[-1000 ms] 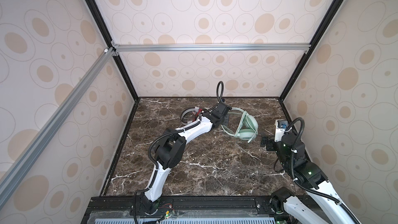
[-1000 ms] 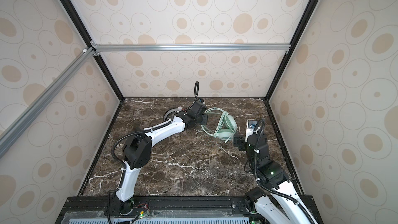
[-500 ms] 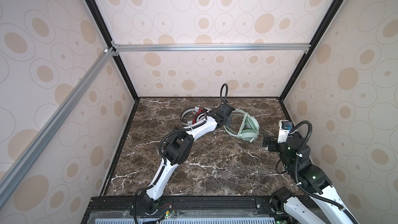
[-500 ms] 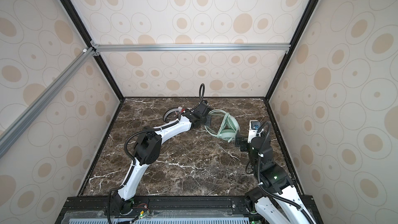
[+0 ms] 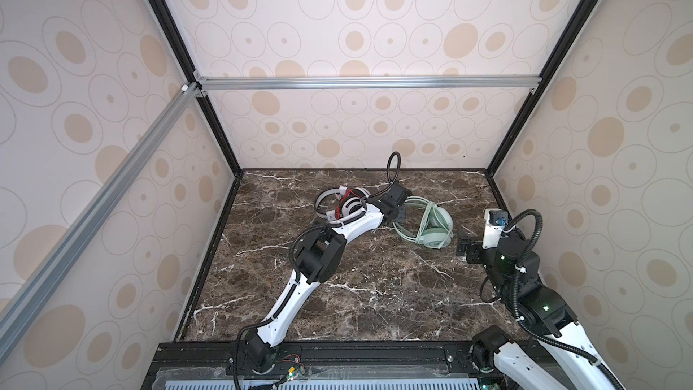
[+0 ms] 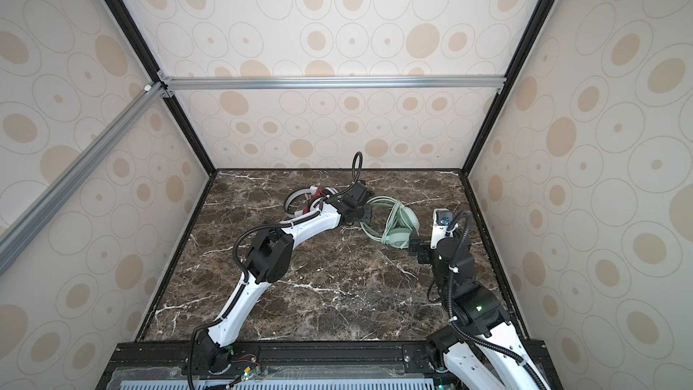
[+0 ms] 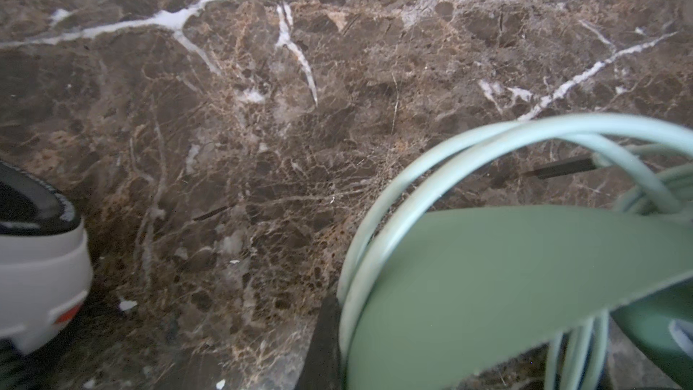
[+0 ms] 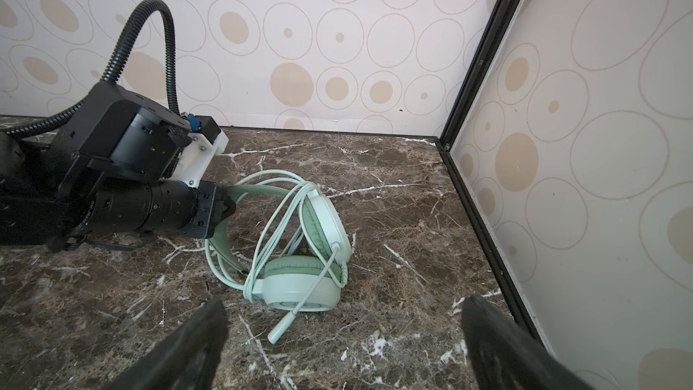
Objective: Wrap the headphones
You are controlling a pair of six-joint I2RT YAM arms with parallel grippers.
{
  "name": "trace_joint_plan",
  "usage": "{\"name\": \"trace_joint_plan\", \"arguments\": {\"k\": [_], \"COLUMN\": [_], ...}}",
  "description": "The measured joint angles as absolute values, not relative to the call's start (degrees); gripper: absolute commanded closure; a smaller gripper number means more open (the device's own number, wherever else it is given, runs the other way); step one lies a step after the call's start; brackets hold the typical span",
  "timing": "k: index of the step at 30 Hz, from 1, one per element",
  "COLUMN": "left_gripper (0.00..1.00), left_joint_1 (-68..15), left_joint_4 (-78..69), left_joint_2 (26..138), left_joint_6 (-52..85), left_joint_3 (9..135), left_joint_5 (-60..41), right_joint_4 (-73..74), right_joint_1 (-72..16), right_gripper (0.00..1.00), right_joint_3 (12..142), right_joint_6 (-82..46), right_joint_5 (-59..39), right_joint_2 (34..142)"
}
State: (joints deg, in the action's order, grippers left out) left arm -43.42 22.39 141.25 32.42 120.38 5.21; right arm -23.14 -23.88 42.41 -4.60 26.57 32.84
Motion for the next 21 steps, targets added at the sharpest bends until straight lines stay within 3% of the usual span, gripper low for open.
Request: {"name": "trace_joint_plan", "arguments": {"k": [11,21], "left_gripper": [0.8,0.77], "left_joint_1": [-43.4,-43.4], "left_joint_4": [22.39,22.31], "left_joint_2": [141.47,141.47], "left_joint_6": [33.69,33.8], "left_joint_3": [120.38,120.38], "left_joint_5": [4.97,4.97], "right_joint_4": [-23.09,-22.72], "right_joint_1": [-23.88,-23.88], "right_gripper": [0.0,0.0], "right_joint_3": [42.33,42.3], "right_joint_6": [-4.6,-4.6], "right_joint_5": [26.46,26.35], "right_joint_2": [32.77,32.42]}}
